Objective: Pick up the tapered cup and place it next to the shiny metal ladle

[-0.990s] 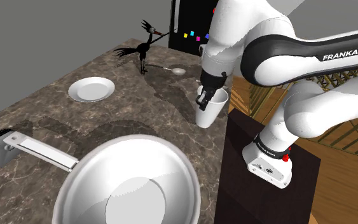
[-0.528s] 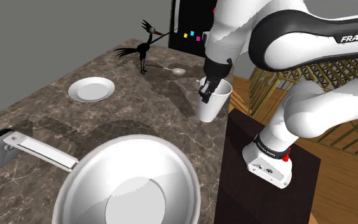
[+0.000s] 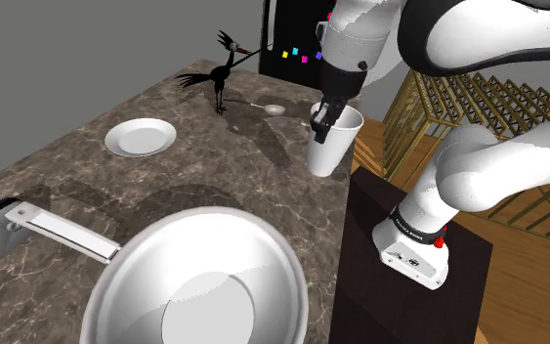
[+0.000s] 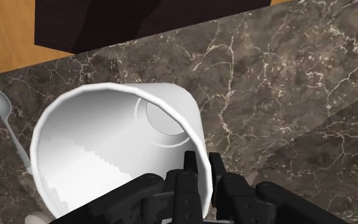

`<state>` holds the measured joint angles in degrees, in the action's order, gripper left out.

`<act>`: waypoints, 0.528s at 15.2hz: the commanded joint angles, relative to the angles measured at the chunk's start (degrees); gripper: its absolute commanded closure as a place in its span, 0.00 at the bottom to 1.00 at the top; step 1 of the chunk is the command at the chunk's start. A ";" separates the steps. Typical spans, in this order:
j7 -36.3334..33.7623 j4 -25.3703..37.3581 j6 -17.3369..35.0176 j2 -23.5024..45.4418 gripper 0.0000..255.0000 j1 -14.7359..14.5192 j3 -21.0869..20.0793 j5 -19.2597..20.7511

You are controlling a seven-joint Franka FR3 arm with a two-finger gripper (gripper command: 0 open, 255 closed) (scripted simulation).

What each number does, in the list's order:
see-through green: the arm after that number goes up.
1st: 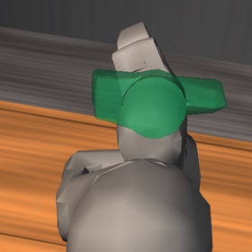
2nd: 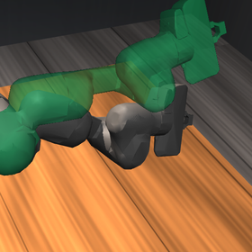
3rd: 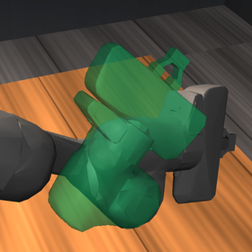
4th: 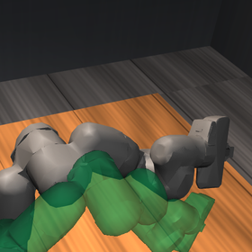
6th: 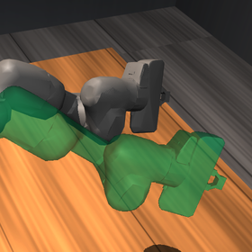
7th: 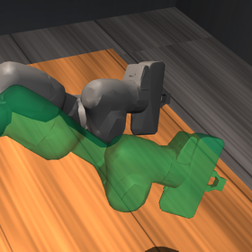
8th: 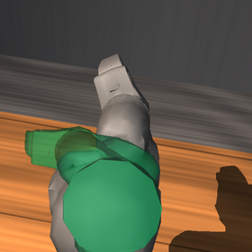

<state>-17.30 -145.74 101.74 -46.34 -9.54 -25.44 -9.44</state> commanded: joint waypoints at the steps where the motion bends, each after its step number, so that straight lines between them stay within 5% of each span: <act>1: 0.19 1.33 -1.54 -0.20 1.00 0.11 0.45 0.31; 8: 0.61 6.80 -6.63 0.15 1.00 0.69 1.63 1.35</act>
<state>-16.82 -139.94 96.05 -46.25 -8.97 -24.06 -8.31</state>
